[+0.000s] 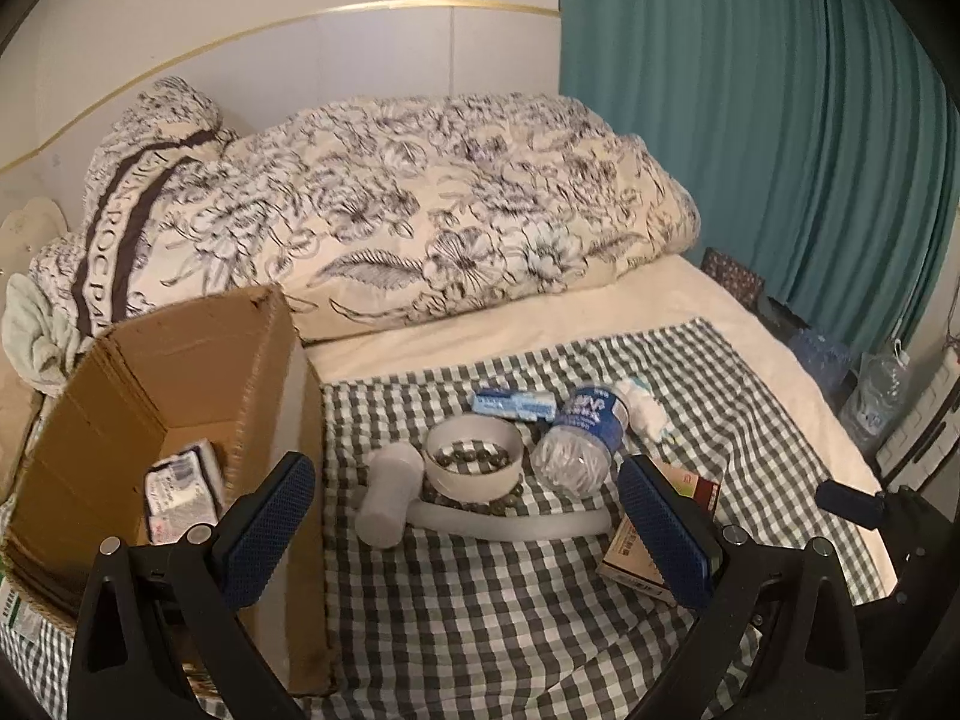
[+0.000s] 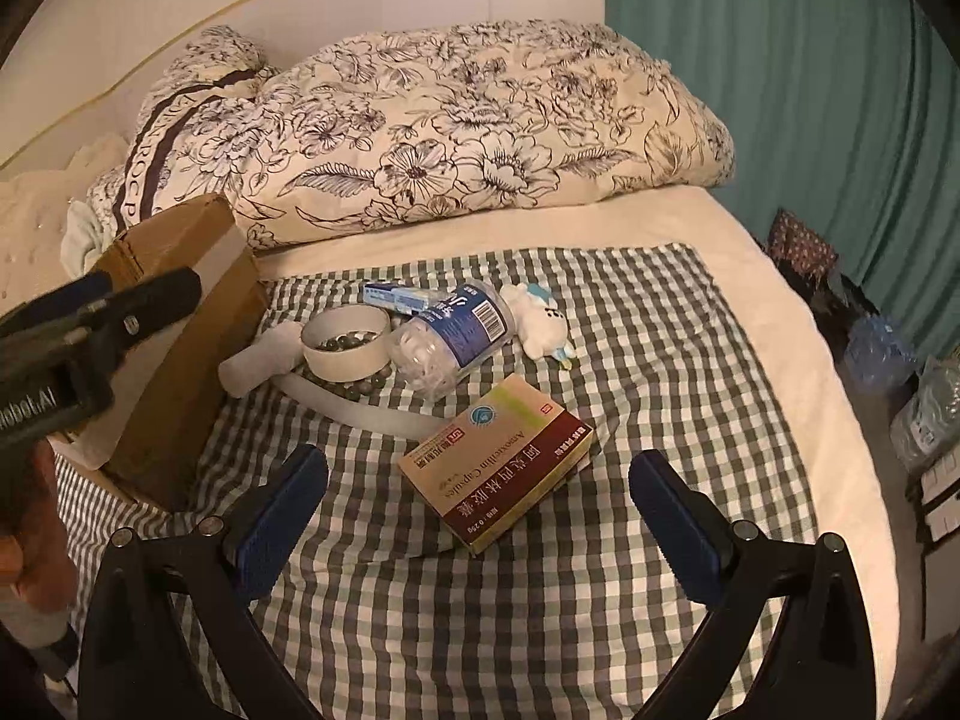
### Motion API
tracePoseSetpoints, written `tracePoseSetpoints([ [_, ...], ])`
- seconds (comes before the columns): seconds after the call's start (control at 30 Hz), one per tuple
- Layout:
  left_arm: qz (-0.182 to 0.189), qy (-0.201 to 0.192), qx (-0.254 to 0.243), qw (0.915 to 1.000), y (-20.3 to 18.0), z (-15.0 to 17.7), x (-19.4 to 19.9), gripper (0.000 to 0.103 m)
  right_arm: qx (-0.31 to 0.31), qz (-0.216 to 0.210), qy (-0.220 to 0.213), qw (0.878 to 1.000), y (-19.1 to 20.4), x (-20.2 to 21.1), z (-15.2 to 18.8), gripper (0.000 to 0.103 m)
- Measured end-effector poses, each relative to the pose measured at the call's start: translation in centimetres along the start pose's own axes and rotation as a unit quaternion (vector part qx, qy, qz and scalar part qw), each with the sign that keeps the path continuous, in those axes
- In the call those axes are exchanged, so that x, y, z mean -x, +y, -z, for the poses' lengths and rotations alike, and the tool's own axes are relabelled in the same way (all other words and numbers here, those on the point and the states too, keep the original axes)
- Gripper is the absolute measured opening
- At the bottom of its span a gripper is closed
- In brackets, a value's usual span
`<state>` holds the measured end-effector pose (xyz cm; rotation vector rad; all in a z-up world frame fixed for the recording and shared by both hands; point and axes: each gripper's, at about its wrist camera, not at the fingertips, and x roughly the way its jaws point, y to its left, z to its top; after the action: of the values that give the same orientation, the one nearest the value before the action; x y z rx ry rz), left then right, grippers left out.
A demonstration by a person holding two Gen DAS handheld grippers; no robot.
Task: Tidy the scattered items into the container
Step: 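Move both open tools toward the Amoxicillin box and white plastic cylinder, then grasp the Amoxicillin Capsules box with the right tool while the left tool grasps the white cylinder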
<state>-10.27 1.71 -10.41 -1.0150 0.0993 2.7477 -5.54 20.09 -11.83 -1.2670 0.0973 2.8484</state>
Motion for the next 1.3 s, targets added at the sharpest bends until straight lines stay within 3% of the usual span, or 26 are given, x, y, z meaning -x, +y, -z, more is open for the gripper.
tracePoseSetpoints([
  [0.57, -0.007, 0.041, 0.007, 0.9991, 0.1, 1.4, -5.9, 0.103, -0.034, 0.012, 0.046, 0.998, -0.3, -5.1, 0.3, 0.101],
  [0.87, -0.04, 0.048, 0.013, 0.998, 0.7, 2.0, -8.4, 0.099, -0.023, 0.017, 0.058, 0.998, 0.5, -6.9, 0.5, 0.101],
  [1.03, -0.066, 0.059, 0.031, 0.9955, 1.7, 2.2, -10.1, 0.086, -0.03, 0.015, 0.068, 0.997, 0.7, -8.0, 0.6, 0.101],
  [1.3, -0.109, 0.071, 0.027, 0.9912, 2.0, 3.0, -12.7, 0.082, -0.021, 0.019, 0.077, 0.997, 1.4, -9.3, 0.8, 0.101],
])
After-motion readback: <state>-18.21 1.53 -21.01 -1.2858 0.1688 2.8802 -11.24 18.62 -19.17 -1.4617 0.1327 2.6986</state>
